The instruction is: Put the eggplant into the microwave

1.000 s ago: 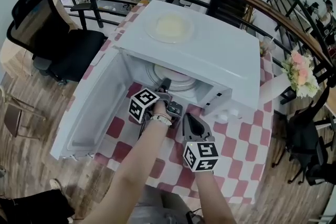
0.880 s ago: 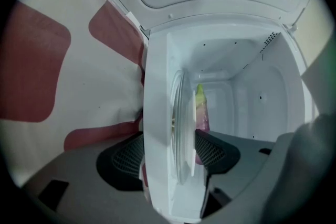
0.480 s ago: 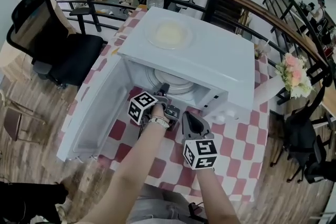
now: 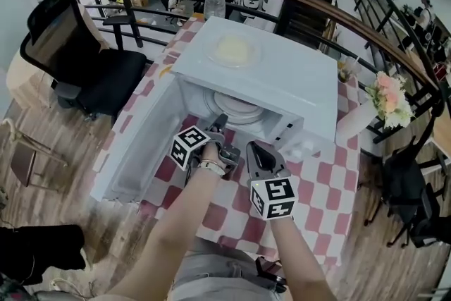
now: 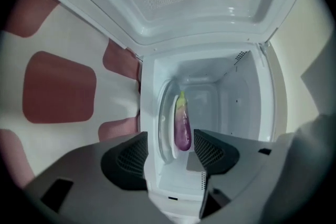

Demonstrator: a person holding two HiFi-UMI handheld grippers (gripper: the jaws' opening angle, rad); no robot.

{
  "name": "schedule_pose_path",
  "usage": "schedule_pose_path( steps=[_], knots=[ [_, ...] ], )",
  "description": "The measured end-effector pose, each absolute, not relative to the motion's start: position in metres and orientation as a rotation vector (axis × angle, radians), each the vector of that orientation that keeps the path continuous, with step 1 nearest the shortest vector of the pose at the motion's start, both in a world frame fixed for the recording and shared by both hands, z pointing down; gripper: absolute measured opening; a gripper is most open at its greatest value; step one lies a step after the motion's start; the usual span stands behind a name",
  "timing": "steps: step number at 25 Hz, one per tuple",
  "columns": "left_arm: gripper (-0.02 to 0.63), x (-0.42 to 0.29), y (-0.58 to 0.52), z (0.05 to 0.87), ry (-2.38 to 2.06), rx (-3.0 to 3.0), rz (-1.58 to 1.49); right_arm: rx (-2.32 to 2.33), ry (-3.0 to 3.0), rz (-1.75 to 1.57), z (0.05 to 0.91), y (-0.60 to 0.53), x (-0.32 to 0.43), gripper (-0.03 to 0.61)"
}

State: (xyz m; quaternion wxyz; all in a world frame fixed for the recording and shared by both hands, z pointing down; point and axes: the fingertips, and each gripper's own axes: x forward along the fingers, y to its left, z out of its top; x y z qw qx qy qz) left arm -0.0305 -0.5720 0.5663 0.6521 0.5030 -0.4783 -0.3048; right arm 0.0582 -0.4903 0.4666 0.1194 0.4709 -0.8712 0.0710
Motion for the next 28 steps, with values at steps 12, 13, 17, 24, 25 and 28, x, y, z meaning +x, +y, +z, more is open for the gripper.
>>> schedule_pose_path(
  steps=[12,13,17,24,25,28],
  knots=[
    [0.005,-0.033,-0.536,0.520,-1.002,1.254,-0.830,1.380,-2.593,0.181,0.437,-0.466,0.060,0.025],
    [0.005,-0.031,-0.534,0.516,-0.979,1.259,-0.853,1.384,-2.597,0.181,0.434,-0.465,0.060,0.025],
    [0.005,-0.027,-0.525,0.499,-0.931,1.323,-0.886,1.389,-2.619,0.157,0.423,-0.457,0.061,0.025],
    [0.003,-0.010,-0.502,0.454,-0.967,1.609,-0.825,1.432,-2.634,0.170,0.408,-0.447,0.070,0.025],
    [0.003,-0.007,-0.499,0.449,-0.975,1.654,-0.806,1.442,-2.638,0.185,0.407,-0.446,0.072,0.025],
    [0.003,-0.001,-0.493,0.432,-0.985,1.753,-0.770,1.473,-2.654,0.235,0.403,-0.443,0.074,0.023]
  ],
)
